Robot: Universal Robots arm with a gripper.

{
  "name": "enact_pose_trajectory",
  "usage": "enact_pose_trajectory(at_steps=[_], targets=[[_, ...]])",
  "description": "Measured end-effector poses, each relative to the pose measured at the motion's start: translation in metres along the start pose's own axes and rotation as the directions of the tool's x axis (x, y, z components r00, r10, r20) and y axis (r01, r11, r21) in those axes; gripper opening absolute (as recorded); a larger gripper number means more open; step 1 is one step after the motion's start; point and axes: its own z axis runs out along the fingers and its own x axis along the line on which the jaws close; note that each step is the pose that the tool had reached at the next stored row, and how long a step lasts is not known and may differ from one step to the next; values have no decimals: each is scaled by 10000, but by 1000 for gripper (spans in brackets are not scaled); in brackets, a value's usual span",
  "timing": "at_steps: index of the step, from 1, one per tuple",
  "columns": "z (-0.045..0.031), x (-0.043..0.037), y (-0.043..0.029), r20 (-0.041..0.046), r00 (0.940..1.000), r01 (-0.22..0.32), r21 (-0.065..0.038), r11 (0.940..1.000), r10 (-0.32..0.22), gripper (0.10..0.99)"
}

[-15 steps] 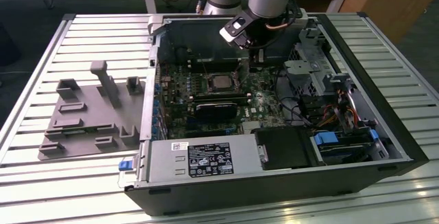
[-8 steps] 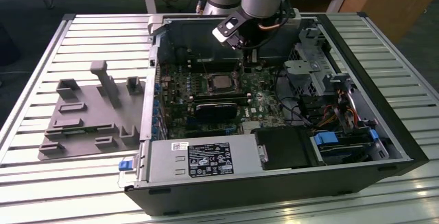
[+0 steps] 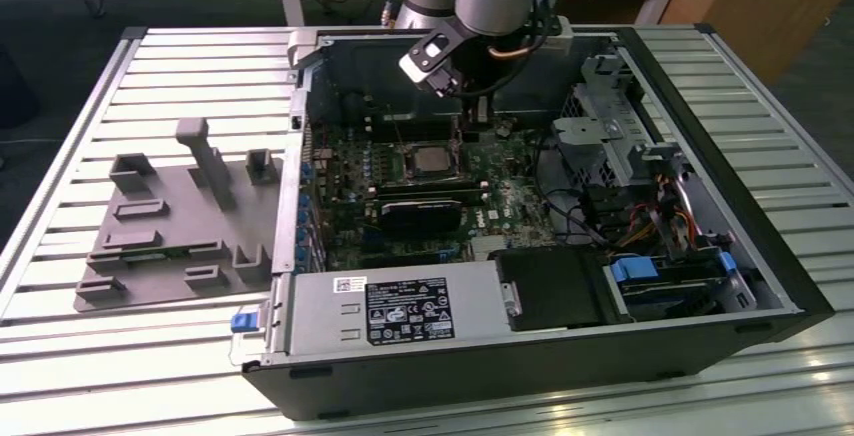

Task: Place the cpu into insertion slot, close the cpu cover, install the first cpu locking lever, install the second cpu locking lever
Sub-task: 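Close the cpu cover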

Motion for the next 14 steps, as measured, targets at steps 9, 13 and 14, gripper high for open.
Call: enact_pose_trajectory(at_steps=[9,13,14], targets=[[-1,-5,-54,-3,10000,0,0,10000,0,102],[1,-9,-93,-2,9999,111,-1,9999,-111,102],[2,-10,-100,-4,9998,187,1,9998,-187,102]])
